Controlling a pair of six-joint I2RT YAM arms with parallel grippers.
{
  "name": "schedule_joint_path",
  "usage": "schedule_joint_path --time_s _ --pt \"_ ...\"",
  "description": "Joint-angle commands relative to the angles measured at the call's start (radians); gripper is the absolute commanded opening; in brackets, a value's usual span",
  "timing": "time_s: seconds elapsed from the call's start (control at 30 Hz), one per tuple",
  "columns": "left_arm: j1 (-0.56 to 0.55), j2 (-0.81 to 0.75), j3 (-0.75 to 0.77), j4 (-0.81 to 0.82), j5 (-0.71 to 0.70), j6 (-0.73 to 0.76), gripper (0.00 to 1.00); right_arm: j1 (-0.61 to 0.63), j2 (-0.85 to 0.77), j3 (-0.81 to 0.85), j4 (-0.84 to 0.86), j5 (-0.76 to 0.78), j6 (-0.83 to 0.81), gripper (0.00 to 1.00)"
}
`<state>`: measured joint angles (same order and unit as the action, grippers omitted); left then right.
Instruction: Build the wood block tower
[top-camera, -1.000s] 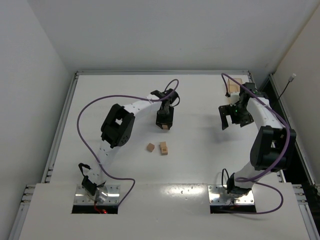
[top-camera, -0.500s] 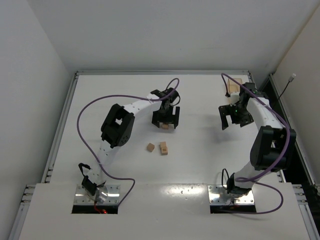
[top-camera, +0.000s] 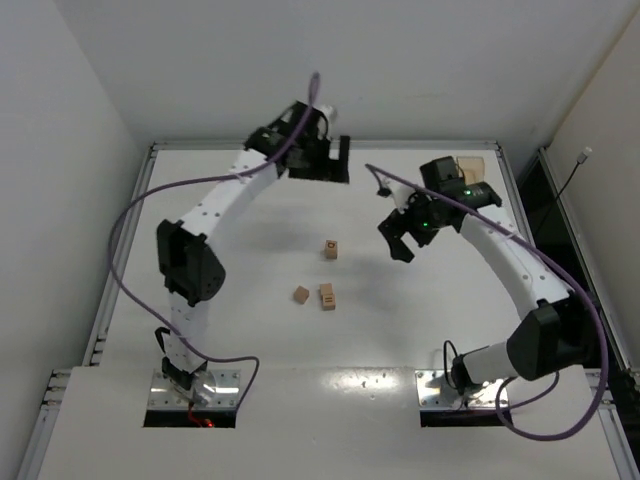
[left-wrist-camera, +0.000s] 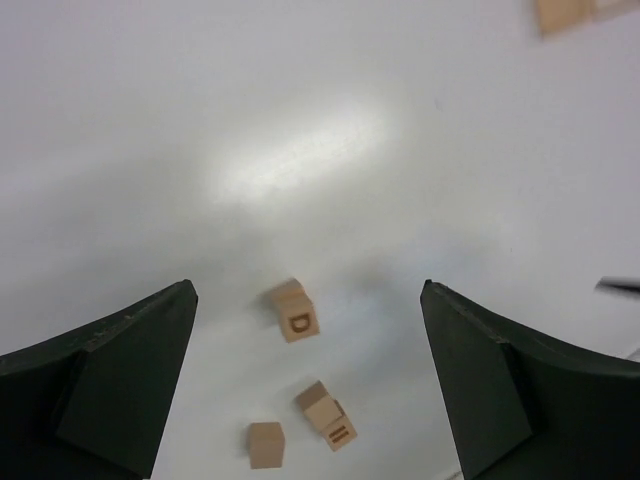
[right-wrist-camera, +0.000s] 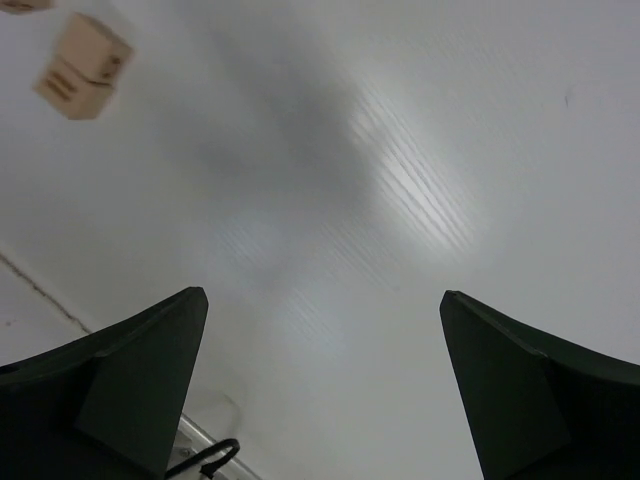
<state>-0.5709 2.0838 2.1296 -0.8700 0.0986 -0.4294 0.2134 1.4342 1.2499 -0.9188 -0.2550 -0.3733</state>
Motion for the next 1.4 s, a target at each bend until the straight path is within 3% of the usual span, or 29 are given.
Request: schedule_joint_path --time_s 0.0,0.13,0.23,0.57,0.77,1.03,1.37 --pt "0.144 -0.165 0.055 0.014 -0.069 0.008 0.93 0.156 -0.029 0.077 0.033 -0.044 -0.046 1.00" --pt "0.328 -0.221 -0.040 0.023 -0.192 -0.011 0.93 0.412 0.052 0.128 0.112 0.005 -0.035 0.94" --pt "0.504 -0.241 -0.124 0.023 -0.204 -0.011 0.93 0.510 0.171 0.174 0.112 -0.006 -0.035 0.84" --pt "0.808 -0.251 -0.342 -0.004 -0.077 0.055 0.94 0.642 0.498 0.391 0.210 0.124 0.103 0.73" --pt "0.853 -0.269 -0.424 0.029 -0.051 0.080 0.94 0.685 0.588 0.431 0.210 0.151 0.123 0.73" --pt "0.875 -0.226 -0.424 0.029 -0.051 0.080 0.94 0.719 0.641 0.411 0.190 0.201 0.143 0.69" --pt "0.884 -0.186 -0.395 0.029 -0.060 0.089 0.94 0.719 0.684 0.379 0.169 0.136 0.178 0.71"
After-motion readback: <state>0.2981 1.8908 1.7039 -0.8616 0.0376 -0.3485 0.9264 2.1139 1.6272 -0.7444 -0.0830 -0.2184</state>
